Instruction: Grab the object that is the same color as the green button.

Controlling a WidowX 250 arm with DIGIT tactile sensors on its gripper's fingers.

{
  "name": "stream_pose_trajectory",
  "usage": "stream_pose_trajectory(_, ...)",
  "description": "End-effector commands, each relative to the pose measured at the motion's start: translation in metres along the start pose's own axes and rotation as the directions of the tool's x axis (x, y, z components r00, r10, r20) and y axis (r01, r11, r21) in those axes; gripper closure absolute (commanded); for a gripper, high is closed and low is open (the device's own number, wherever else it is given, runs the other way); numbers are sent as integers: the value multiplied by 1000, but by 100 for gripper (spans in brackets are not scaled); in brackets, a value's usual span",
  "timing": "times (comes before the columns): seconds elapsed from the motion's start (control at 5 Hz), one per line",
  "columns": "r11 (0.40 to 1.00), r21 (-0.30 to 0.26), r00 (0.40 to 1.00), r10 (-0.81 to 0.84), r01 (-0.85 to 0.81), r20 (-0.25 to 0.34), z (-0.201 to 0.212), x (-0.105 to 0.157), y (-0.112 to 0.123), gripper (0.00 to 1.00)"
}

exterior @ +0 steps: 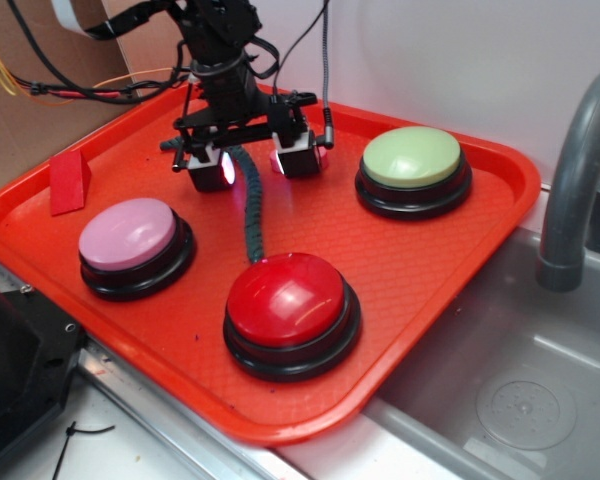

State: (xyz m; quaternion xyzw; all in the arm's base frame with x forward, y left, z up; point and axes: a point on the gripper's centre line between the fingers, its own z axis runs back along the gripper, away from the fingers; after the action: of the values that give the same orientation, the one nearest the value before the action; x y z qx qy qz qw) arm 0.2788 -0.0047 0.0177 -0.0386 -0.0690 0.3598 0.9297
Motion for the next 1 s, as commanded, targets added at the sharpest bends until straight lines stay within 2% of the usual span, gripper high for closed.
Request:
stream_pose_trajectory(0.0,1000,-20,999,-10,11,41,-6,2,-1,100)
stream_pose_trajectory(0.4,1000,-9,999,-4,5,41,-2,2,1,100)
stream_pose_trajectory(0.8,998,1,998,-56,56,-16,19,2,4,100)
